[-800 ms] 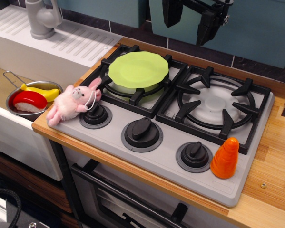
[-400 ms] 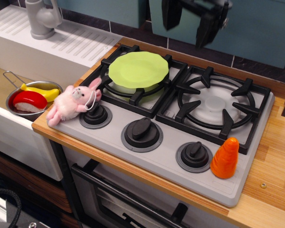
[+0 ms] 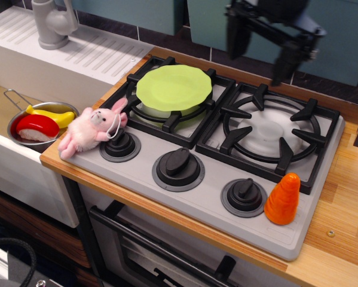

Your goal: End effector reaching carrot

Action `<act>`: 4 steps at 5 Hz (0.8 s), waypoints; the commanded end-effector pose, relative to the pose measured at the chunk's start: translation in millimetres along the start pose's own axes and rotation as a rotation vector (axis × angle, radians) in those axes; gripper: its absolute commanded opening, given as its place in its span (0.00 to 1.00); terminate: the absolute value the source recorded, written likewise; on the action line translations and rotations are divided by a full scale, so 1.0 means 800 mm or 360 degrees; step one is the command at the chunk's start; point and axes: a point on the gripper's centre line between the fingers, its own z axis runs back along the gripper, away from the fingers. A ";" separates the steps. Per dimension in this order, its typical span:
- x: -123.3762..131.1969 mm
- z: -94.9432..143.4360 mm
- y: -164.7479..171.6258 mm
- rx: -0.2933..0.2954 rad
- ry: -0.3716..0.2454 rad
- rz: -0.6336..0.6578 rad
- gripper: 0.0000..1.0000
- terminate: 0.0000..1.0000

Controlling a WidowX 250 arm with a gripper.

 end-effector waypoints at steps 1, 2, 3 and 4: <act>-0.029 0.023 -0.015 0.0021 -0.0089 0.0016 1.00 0.00; -0.046 0.014 -0.024 0.0031 -0.0113 -0.0003 1.00 0.00; -0.055 0.008 -0.037 0.0044 -0.0127 0.0005 1.00 0.00; -0.059 0.006 -0.051 0.0059 -0.0132 0.0016 1.00 0.00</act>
